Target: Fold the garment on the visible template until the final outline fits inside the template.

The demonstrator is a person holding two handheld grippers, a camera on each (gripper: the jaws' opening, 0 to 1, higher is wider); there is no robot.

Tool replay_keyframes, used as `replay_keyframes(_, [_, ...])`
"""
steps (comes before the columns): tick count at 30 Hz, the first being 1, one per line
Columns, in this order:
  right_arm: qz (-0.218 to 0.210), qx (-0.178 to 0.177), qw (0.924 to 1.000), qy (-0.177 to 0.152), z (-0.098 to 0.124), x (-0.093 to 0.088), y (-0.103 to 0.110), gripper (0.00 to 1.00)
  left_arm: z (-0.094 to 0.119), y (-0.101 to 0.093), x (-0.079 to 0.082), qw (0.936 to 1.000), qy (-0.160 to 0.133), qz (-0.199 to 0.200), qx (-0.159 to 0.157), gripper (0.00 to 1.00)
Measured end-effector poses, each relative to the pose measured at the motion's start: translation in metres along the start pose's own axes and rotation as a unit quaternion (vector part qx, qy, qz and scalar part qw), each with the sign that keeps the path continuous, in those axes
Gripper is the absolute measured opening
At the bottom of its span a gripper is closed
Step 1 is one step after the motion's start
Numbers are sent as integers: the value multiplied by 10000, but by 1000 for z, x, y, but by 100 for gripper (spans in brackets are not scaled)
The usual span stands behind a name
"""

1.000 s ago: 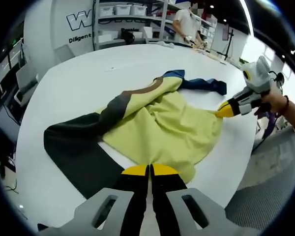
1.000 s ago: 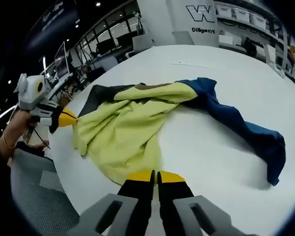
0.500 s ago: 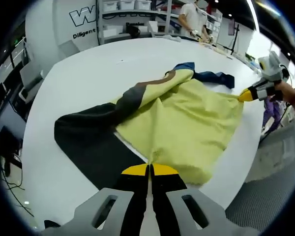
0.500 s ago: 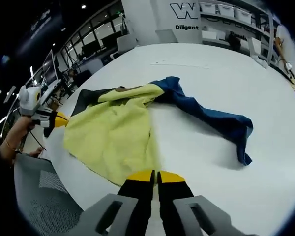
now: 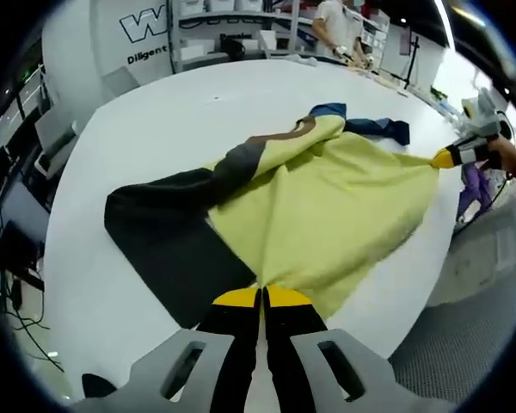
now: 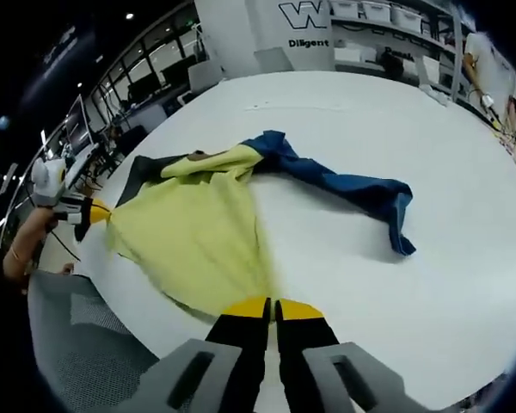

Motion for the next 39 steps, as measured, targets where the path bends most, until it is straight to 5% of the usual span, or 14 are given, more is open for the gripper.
replay_keyframes(25, [144, 97, 9972, 727, -2, -45, 5, 0, -6, -7, -28, 9986, 508, -41, -116, 0])
replay_keyframes(35, [283, 5, 9963, 808, -5, -48, 5, 0, -11, -10, -37, 9980, 610, 79, -121, 0])
replay_keyframes(39, [203, 46, 9983, 540, -4, -39, 7, 4, -11, -12, -38, 9982, 568, 97, -146, 2])
Point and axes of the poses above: the point that each gripper's makers call its tool centre point, and the gripper's own axes: z roughly backward along the fingers, y roughly to its left, x roughly out of its top, the point moved 4 cm from there along z, roughly backward along the fingers, and after that the axes turned 5 degrees about -y, right-handed, at the moved point
